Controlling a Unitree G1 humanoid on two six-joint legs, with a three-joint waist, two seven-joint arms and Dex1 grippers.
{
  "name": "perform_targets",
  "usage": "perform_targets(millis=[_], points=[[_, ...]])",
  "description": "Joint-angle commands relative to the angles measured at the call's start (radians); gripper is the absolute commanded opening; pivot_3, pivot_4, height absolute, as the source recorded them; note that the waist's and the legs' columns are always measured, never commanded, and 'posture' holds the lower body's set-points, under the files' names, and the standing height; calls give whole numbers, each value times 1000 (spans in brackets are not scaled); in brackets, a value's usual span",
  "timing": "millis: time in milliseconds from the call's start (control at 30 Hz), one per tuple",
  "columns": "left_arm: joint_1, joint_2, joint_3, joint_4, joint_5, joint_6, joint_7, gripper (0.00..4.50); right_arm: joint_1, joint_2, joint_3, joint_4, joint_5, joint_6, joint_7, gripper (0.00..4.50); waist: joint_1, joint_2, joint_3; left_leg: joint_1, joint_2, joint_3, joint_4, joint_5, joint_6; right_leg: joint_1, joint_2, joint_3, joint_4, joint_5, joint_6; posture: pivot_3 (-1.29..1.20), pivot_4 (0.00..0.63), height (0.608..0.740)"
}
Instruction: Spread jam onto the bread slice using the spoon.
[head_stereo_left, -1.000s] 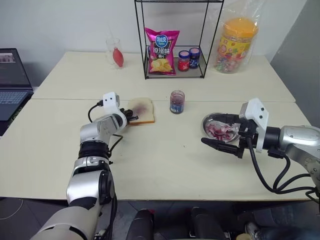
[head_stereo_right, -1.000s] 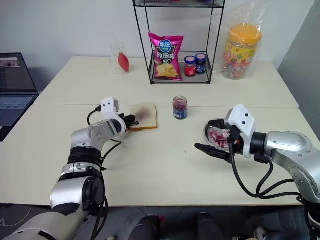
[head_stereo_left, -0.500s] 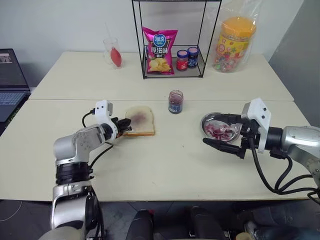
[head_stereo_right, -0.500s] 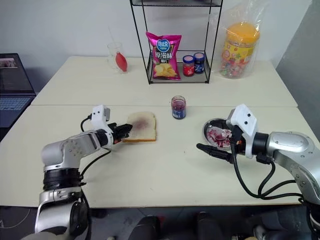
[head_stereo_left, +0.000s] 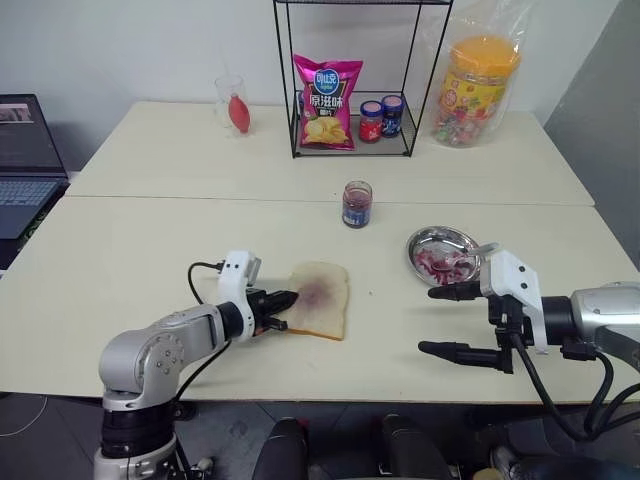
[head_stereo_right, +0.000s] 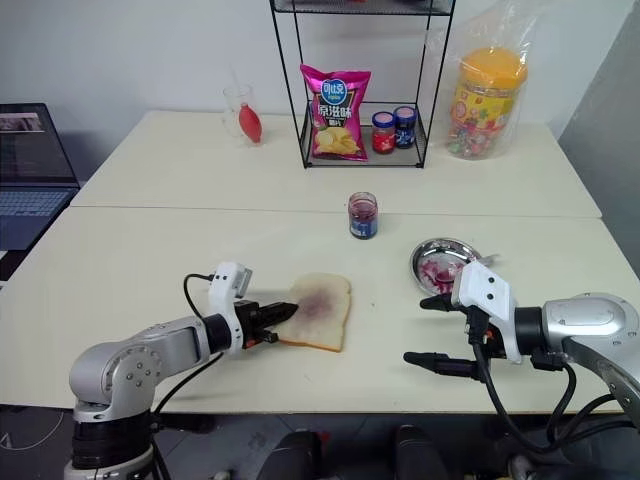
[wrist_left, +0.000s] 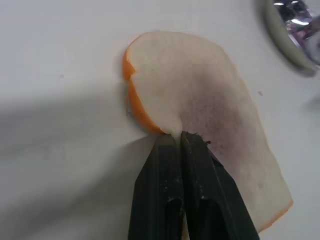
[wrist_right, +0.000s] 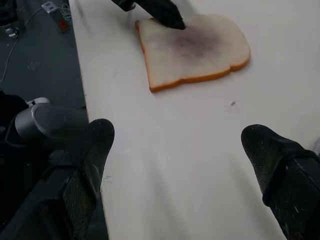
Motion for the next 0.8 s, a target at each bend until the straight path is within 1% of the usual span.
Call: perform_targets(millis=[33, 233, 467, 533, 567, 600, 633, 800], points=[[4, -38, 3, -66, -8, 4, 59, 8, 10, -23, -23, -22, -22, -36, 15, 4500, 0, 0, 0, 0, 0, 0, 0, 0, 0, 0, 0, 0, 0, 0, -1, 0, 150, 740], [65, -114, 32, -156, -16, 3, 149, 8, 18, -29, -17, -14, -49, -63, 28, 4500, 1, 0, 0, -1, 0, 0, 0, 0, 0, 0, 0, 1, -1, 0, 0, 0, 150, 740], [128, -133, 20, -202, -20, 12, 182, 8, 6, -36, -2, -2, -60, -77, 49, 4500, 4, 0, 0, -1, 0, 0, 0, 0, 0, 0, 0, 0, -1, 0, -1, 0, 150, 740], [131, -147, 37, -206, -26, 20, 200, 480, 2, -35, 0, 0, -61, -77, 54, 4500, 5, 0, 0, -1, 0, 0, 0, 0, 0, 0, 0, 0, -1, -1, -1, 0, 150, 740], [132, -151, 43, -210, -31, 19, 202, 563, 4, -36, -2, 0, -61, -77, 57, 4500, 5, 0, 0, -1, 0, 0, 0, 0, 0, 0, 0, 1, -1, -1, -2, 0, 150, 740], [134, -150, 44, -214, -35, 16, 199, 746, 5, -37, -3, 0, -62, -77, 61, 4500, 6, 0, 0, -1, 0, 0, 1, 0, 0, 0, 0, 1, -1, -1, -2, 0, 150, 740], [134, -150, 46, -217, -36, 16, 199, 1051, 6, -38, -4, 0, -63, -78, 64, 4500, 7, 0, 0, -1, 0, 0, 1, 0, 0, 0, 0, 1, -1, -1, -2, 0, 150, 740], [135, -138, 62, -226, -44, 26, 207, 2149, 6, -37, -2, 5, -87, -100, 72, 4500, 10, 0, 0, -1, 0, 0, 0, 0, 0, 0, 0, 0, -1, -1, -1, 0, 150, 740]])
